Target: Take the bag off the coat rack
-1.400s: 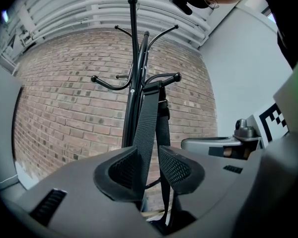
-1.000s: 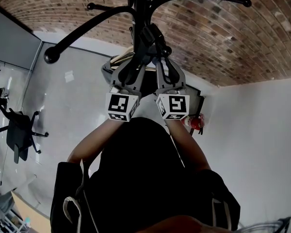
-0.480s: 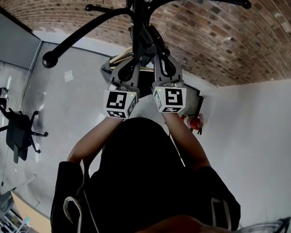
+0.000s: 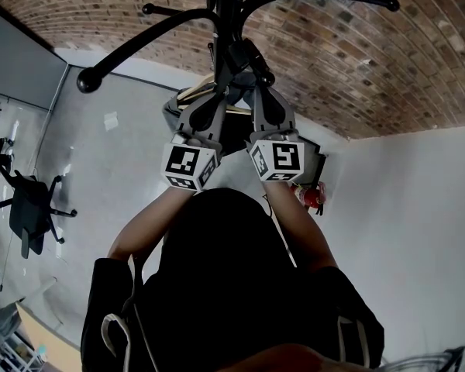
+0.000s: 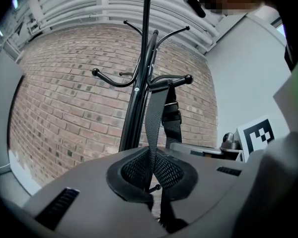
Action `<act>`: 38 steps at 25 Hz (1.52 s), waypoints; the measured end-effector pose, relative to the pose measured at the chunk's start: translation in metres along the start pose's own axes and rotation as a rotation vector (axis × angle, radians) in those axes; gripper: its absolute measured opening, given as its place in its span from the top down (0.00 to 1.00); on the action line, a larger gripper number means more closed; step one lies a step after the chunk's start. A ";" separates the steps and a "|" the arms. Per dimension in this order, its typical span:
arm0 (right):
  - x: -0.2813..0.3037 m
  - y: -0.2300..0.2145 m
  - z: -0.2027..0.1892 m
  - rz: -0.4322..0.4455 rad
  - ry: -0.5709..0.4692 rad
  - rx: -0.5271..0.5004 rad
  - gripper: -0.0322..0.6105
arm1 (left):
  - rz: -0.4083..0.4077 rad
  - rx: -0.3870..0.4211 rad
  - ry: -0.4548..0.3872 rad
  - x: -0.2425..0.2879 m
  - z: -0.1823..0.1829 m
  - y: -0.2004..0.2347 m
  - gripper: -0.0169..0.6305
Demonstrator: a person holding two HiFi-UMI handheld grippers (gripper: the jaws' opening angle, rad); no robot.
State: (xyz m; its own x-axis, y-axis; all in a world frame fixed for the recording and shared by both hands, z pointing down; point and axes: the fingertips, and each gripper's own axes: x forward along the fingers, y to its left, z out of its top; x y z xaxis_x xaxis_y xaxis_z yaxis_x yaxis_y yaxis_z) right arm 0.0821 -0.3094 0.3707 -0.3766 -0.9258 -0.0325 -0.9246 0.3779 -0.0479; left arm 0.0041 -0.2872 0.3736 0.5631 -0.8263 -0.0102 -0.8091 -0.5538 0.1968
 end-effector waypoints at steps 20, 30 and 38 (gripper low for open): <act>-0.044 0.008 0.044 -0.024 -0.123 0.004 0.91 | -0.016 0.075 -0.087 -0.037 0.044 -0.019 0.94; -0.064 0.009 0.070 -0.057 -0.180 -0.004 0.91 | -0.023 0.048 -0.129 -0.054 0.062 -0.028 0.94; -0.089 0.005 0.085 -0.106 -0.212 0.002 0.91 | -0.021 0.041 -0.172 -0.068 0.085 -0.028 0.94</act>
State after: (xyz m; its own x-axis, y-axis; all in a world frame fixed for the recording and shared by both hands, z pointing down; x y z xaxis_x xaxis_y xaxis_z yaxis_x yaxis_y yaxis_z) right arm 0.1155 -0.2241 0.2883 -0.2573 -0.9371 -0.2359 -0.9581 0.2791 -0.0638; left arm -0.0256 -0.2241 0.2854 0.5460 -0.8176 -0.1825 -0.8052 -0.5723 0.1549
